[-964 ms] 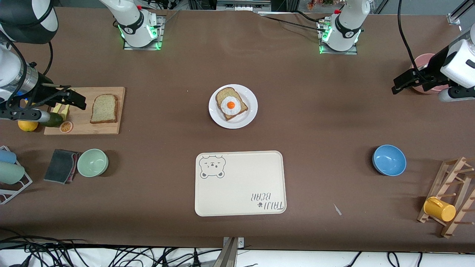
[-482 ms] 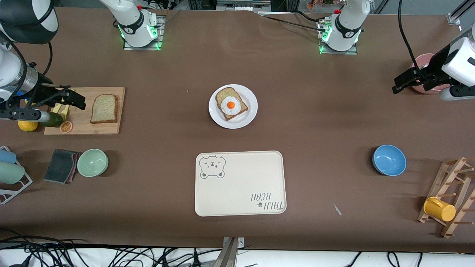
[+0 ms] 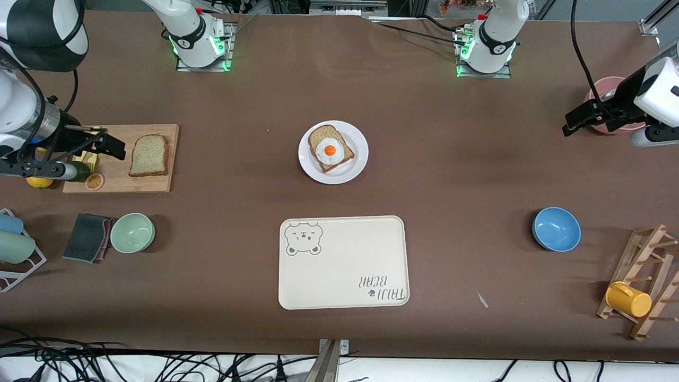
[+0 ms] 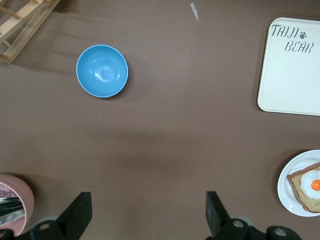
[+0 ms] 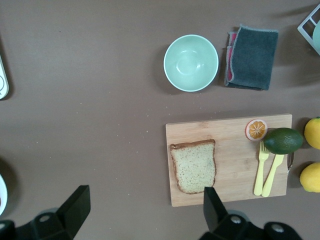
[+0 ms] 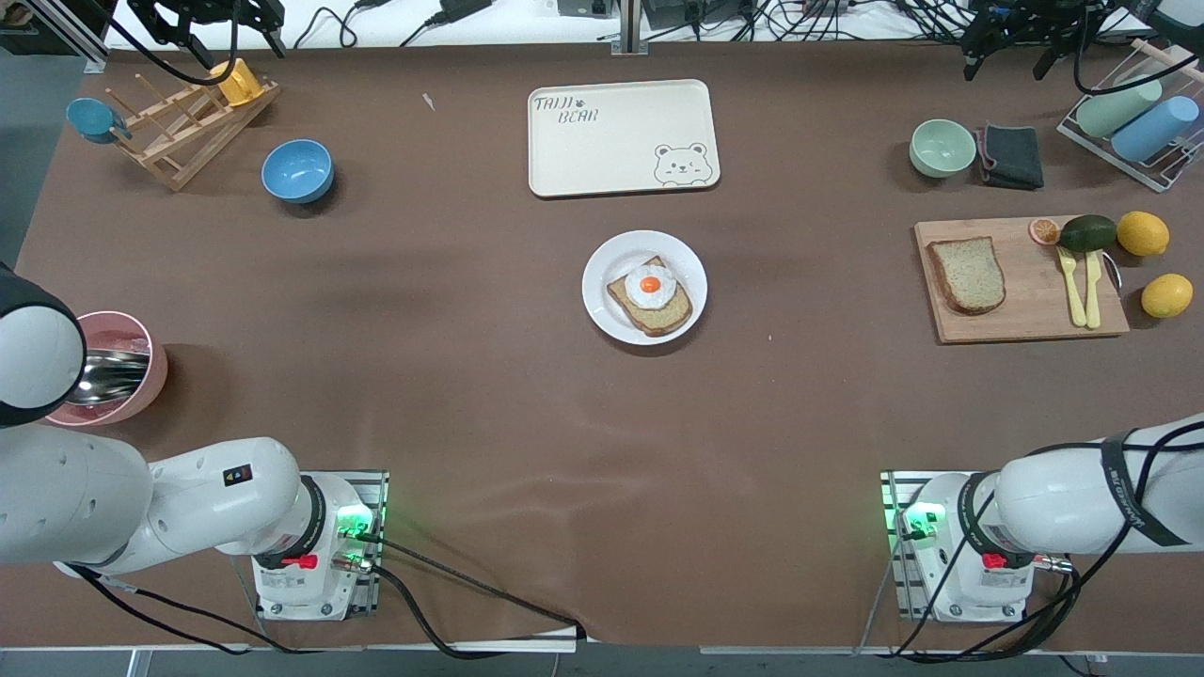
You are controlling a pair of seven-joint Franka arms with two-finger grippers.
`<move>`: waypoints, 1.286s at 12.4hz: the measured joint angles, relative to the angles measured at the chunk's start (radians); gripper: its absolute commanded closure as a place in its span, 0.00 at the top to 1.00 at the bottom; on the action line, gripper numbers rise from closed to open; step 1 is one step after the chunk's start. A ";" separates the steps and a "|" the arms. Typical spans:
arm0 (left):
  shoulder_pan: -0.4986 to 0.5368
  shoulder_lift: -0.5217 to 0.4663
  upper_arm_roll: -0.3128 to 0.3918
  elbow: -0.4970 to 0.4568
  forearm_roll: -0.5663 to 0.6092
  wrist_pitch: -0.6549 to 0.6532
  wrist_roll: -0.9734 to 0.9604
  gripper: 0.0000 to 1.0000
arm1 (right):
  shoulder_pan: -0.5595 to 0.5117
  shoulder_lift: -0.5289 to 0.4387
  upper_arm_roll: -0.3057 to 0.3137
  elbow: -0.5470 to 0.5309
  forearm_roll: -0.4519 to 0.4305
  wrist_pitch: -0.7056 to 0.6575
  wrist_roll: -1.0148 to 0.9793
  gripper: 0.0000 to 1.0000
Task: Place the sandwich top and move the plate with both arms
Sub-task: 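Move the right gripper down over the bread slice on the cutting board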
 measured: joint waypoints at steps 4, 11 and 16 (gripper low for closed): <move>0.000 0.002 -0.001 0.000 0.000 0.000 0.000 1.00 | 0.000 0.054 0.000 -0.088 -0.003 0.076 -0.001 0.96; 0.000 0.002 -0.001 0.002 0.000 0.000 0.000 1.00 | 0.000 0.174 0.000 -0.250 -0.040 0.340 -0.032 0.93; 0.000 0.002 -0.001 0.003 0.000 0.000 0.000 1.00 | 0.000 0.208 -0.004 -0.440 -0.056 0.617 -0.030 0.94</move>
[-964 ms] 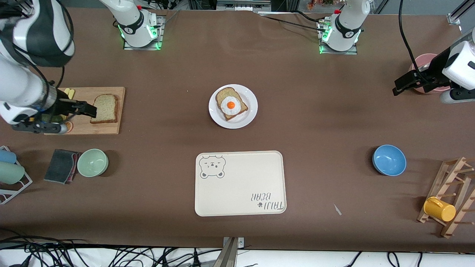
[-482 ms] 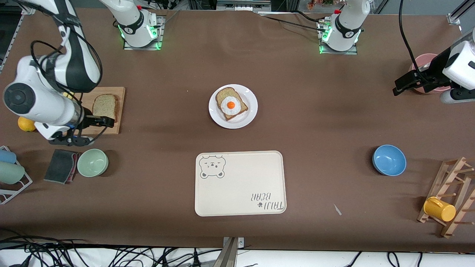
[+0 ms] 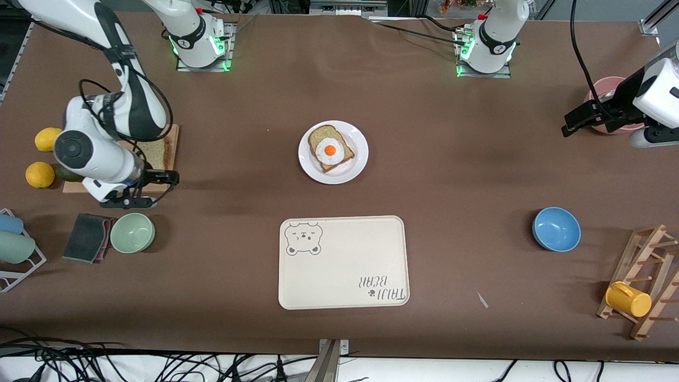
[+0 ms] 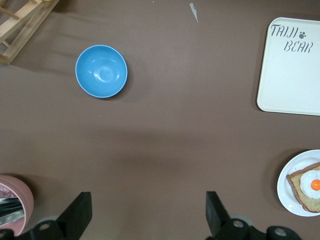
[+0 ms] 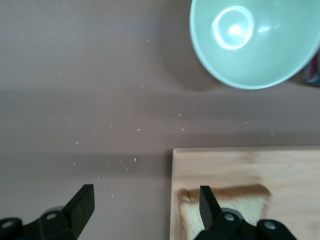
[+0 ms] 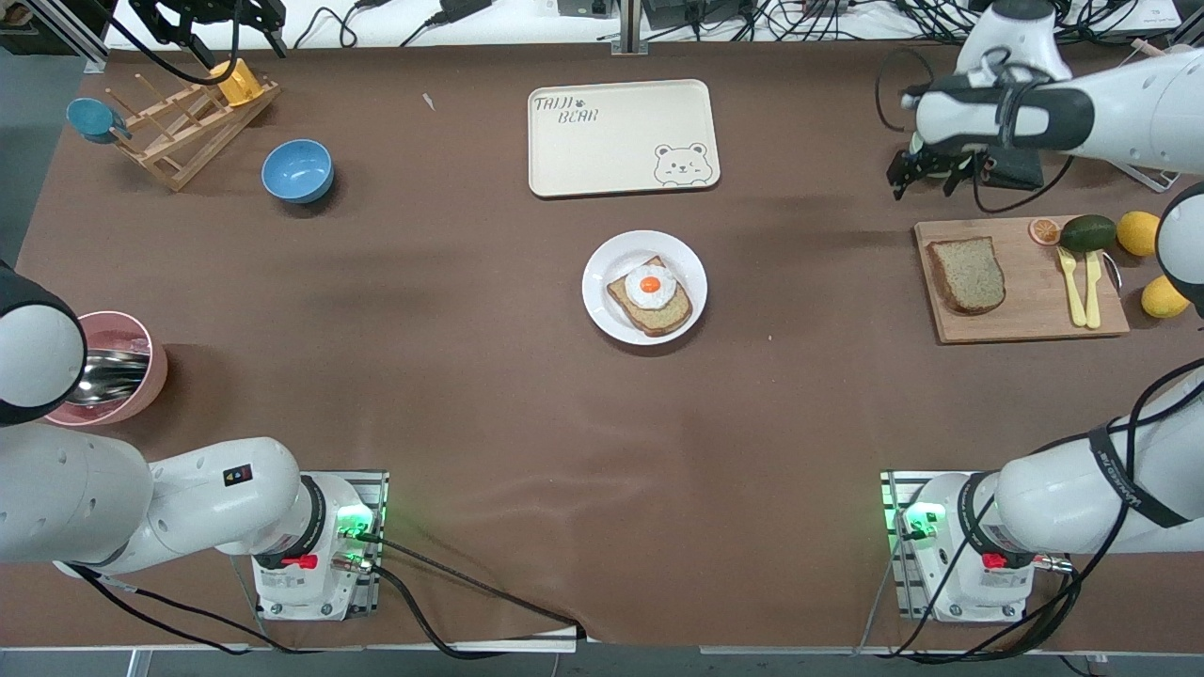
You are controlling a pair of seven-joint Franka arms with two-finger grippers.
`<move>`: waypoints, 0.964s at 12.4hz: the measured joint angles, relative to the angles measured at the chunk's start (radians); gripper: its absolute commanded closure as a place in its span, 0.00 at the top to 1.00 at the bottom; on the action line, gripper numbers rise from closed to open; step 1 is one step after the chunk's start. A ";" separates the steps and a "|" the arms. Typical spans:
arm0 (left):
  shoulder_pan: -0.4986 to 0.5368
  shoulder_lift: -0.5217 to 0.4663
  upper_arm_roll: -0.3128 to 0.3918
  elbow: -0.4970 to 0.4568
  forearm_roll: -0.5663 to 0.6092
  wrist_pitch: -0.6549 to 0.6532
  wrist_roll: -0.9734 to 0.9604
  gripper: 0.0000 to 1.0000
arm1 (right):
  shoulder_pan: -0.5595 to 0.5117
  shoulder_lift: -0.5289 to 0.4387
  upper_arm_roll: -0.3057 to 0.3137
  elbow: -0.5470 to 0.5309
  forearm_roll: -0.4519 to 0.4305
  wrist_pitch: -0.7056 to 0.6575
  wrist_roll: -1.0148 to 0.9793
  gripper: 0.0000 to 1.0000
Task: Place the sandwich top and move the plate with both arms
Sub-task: 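Move the right gripper down over the bread slice on the cutting board, then close the right gripper on the bread slice's edge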
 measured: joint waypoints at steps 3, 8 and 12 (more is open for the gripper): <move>0.000 0.000 0.000 0.001 0.000 0.000 0.000 1.00 | 0.000 0.003 -0.005 -0.138 -0.001 0.126 0.026 0.94; 0.000 0.000 0.000 0.001 0.000 0.000 0.000 1.00 | 0.000 -0.052 -0.019 -0.164 -0.026 0.074 0.031 0.93; 0.000 0.000 0.000 0.001 0.000 0.000 0.000 1.00 | 0.000 -0.068 -0.040 -0.179 -0.043 0.048 0.032 0.88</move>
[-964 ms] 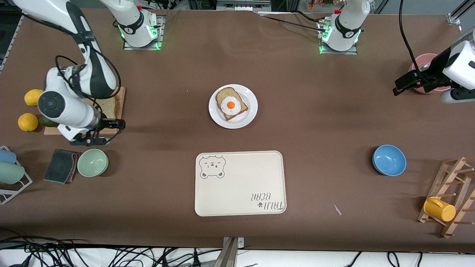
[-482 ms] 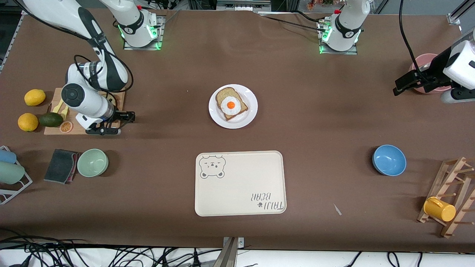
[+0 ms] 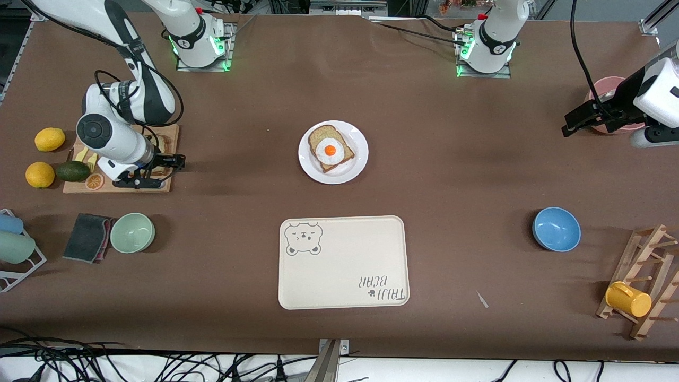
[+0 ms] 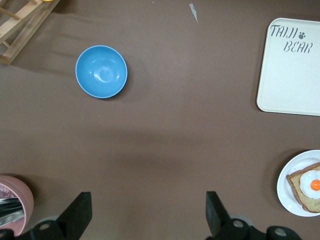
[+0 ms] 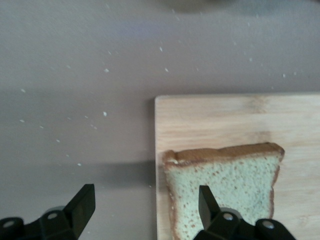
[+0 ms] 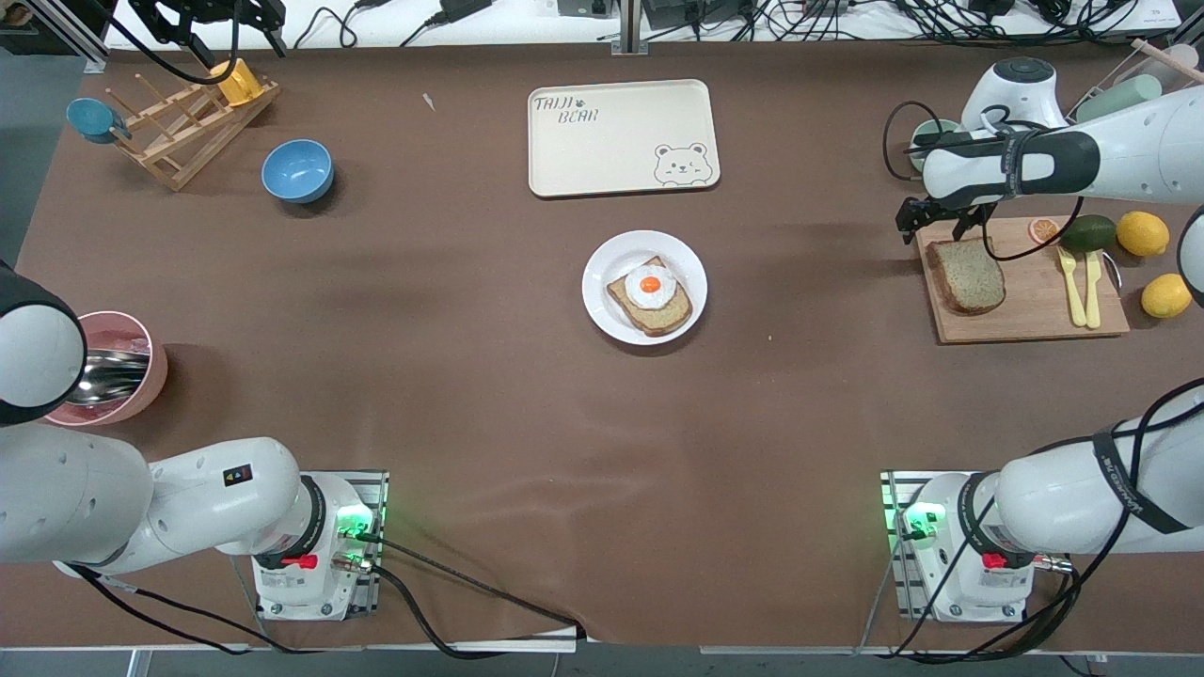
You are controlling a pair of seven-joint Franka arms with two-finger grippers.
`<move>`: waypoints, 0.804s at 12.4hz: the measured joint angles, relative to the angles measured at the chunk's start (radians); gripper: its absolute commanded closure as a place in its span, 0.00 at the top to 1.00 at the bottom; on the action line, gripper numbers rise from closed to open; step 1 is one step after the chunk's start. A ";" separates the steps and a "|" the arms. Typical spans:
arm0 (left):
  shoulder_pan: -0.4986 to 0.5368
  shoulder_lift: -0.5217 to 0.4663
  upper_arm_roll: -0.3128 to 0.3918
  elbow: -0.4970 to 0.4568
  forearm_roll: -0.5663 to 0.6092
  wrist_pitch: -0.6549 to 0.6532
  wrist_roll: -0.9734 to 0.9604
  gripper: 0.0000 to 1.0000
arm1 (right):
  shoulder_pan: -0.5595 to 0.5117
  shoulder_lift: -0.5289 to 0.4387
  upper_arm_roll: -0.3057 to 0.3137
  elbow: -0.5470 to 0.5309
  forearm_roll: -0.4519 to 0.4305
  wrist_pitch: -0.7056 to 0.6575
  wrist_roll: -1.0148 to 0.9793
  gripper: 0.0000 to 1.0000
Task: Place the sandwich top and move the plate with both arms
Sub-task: 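Close the right gripper on the bread slice's edge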
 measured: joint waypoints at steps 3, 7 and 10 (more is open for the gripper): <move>0.000 0.000 0.000 0.000 0.000 0.000 0.000 1.00 | 0.000 0.013 -0.015 -0.009 -0.002 0.000 0.000 0.84; 0.000 0.000 0.000 0.000 0.000 -0.001 0.000 1.00 | 0.000 0.041 -0.015 -0.010 -0.005 -0.009 0.000 0.81; 0.000 0.000 0.000 0.000 0.000 -0.002 0.000 1.00 | 0.000 0.051 -0.016 -0.010 -0.042 -0.033 0.004 0.77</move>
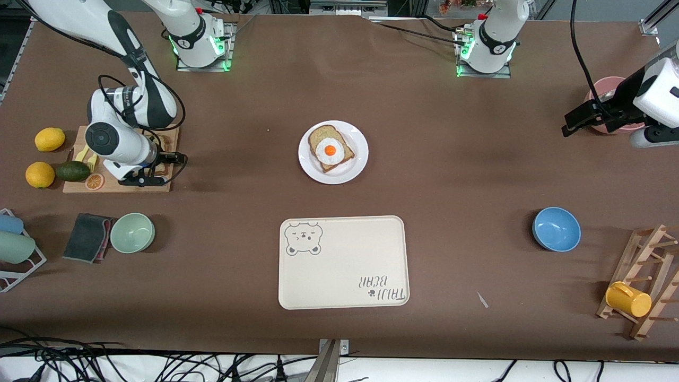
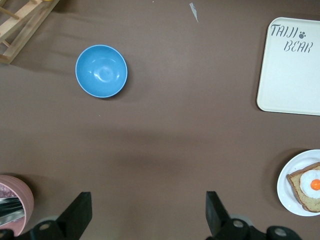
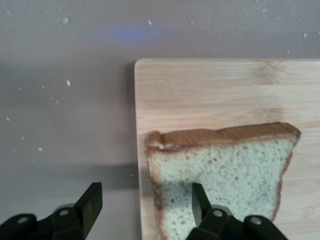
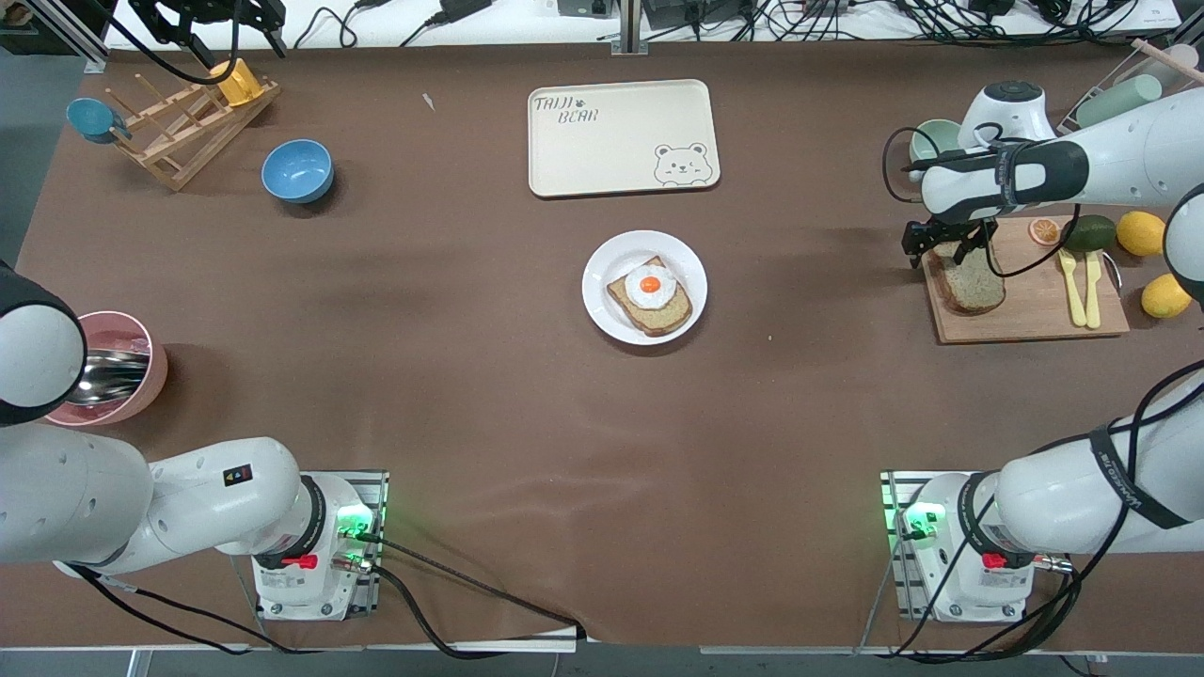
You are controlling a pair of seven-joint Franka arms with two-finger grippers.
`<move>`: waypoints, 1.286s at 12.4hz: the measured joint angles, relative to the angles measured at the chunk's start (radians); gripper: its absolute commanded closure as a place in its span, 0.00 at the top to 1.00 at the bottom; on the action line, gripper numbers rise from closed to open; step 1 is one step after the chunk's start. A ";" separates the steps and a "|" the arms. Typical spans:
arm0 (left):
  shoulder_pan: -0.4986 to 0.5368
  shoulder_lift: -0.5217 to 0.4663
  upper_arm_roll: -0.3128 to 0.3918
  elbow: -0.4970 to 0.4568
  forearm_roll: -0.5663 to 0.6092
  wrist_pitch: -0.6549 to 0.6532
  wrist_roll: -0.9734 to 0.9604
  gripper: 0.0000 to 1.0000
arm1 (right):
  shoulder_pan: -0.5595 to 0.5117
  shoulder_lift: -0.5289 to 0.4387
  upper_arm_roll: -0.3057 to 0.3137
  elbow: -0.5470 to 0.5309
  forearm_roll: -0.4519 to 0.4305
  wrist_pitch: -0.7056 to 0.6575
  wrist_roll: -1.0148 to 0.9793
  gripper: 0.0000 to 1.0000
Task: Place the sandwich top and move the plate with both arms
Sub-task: 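Close the right gripper on the bread slice's edge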
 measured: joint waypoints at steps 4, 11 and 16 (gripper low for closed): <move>0.000 0.000 0.000 0.000 0.000 -0.001 0.000 1.00 | 0.000 0.000 -0.002 0.001 -0.011 -0.021 0.015 0.73; 0.000 0.000 0.000 0.000 0.000 -0.001 0.000 1.00 | 0.001 0.004 -0.002 0.001 -0.096 -0.057 0.108 0.46; 0.000 0.000 0.000 0.000 0.000 -0.001 0.000 1.00 | 0.001 0.004 -0.003 0.004 -0.104 -0.061 0.138 0.00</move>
